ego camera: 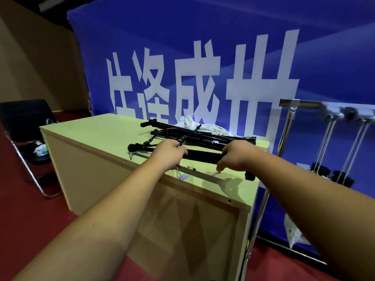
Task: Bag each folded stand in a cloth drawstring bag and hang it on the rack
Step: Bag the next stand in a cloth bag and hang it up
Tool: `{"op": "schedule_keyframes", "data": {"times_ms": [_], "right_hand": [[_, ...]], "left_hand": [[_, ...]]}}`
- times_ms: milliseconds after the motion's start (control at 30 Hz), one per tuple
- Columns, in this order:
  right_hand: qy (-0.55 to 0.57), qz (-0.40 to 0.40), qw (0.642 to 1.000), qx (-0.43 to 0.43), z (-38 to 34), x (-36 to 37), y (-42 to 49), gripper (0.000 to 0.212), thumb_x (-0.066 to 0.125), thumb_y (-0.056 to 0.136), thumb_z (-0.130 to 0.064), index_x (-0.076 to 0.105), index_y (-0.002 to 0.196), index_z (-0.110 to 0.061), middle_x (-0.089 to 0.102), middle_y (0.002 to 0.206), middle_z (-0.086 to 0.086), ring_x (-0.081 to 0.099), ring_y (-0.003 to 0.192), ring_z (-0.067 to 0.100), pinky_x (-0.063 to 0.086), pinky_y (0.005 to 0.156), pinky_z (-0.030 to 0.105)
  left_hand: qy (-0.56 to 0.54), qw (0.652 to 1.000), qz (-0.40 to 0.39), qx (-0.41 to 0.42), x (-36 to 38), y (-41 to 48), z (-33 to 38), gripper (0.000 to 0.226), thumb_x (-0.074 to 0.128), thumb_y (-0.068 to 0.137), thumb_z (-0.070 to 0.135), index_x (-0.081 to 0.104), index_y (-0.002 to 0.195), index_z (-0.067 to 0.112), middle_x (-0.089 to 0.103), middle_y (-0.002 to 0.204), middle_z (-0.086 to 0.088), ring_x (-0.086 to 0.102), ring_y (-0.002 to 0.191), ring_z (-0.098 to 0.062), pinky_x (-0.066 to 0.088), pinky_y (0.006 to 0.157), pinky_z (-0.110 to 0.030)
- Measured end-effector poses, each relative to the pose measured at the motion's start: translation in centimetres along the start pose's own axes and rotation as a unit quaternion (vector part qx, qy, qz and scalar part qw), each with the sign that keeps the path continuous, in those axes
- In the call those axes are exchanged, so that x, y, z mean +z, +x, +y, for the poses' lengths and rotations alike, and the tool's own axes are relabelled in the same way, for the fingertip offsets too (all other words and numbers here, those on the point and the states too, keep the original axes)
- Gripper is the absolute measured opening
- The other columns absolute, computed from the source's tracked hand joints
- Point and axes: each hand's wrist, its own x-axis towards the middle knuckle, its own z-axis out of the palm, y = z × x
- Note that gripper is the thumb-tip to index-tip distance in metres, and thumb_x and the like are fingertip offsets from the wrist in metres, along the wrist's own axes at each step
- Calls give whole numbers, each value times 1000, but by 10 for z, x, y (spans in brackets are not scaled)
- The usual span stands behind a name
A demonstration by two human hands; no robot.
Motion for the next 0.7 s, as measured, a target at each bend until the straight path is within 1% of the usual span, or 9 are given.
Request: {"op": "schedule_keyframes", "data": {"times_ms": [67, 133, 200, 267, 333, 433, 533, 600, 700], "right_hand": [[-6, -5, 1000, 1, -3, 3, -1, 35, 86, 80, -48, 78, 100, -20, 73, 93, 3, 74, 80, 24, 66, 72, 40], [-5, -1, 1000, 9, -5, 7, 0, 34, 84, 82, -46, 77, 99, -18, 74, 90, 3, 76, 74, 24, 66, 68, 37], [-3, 0, 1000, 13, -6, 9, 1, 34, 84, 81, -47, 77, 99, -19, 74, 89, 3, 76, 74, 23, 66, 67, 36], [-6, -4, 1000, 13, -6, 10, 1, 36, 85, 81, -48, 78, 99, -19, 74, 91, 2, 75, 76, 23, 64, 66, 34], [-8, -4, 1000, 10, -5, 12, 2, 36, 84, 80, -49, 78, 99, -20, 73, 92, 2, 75, 78, 22, 62, 64, 33], [4, -2, 1000, -6, -3, 14, 2, 33, 84, 80, -49, 79, 97, -22, 73, 95, 1, 74, 80, 22, 64, 66, 36], [47, -8, 999, -16, -1, 14, 1, 30, 85, 82, -47, 80, 97, -22, 72, 93, -1, 70, 83, 19, 61, 67, 34], [96, -19, 995, -26, -1, 14, -4, 26, 84, 84, -45, 79, 92, -20, 73, 87, 0, 66, 76, 16, 52, 63, 29], [196, -27, 979, -49, -6, 14, -12, 25, 84, 85, -41, 80, 92, -18, 77, 85, 6, 62, 66, 17, 51, 63, 31]], "left_hand": [[-2, 1000, -4, -16, 0, -1, -1, 22, 58, 98, 30, 76, 87, 21, 75, 81, -9, 77, 78, -32, 56, 66, -34], [6, 999, -16, -29, 2, 0, -4, 23, 60, 94, 31, 70, 83, 14, 72, 72, -6, 78, 78, -33, 55, 67, -34], [29, 999, -20, -31, 4, 0, -9, 24, 61, 93, 34, 62, 76, 17, 68, 68, -4, 75, 73, -31, 51, 69, -32], [52, 998, -17, -22, 6, 0, -14, 23, 62, 95, 36, 60, 79, 20, 62, 71, -5, 66, 71, -28, 48, 69, -33], [64, 998, -20, -21, 7, 0, -17, 22, 63, 96, 34, 63, 83, 17, 62, 76, -7, 67, 75, -31, 53, 73, -36], [79, 996, -10, -30, 6, 3, -23, 31, 60, 96, 27, 51, 68, 18, 57, 70, -9, 57, 67, -30, 41, 65, -34], [84, 996, 17, -33, 3, 5, -28, 28, 59, 94, 24, 51, 69, 18, 60, 67, -7, 56, 66, -29, 38, 62, -31], [88, 995, 34, -16, 3, 4, -30, 25, 58, 97, 25, 54, 73, 18, 63, 71, -3, 59, 69, -27, 39, 58, -29], [62, 996, 67, 13, 6, 1, -28, 22, 56, 100, 28, 58, 80, 19, 63, 76, -1, 59, 72, -24, 38, 57, -28]]}}
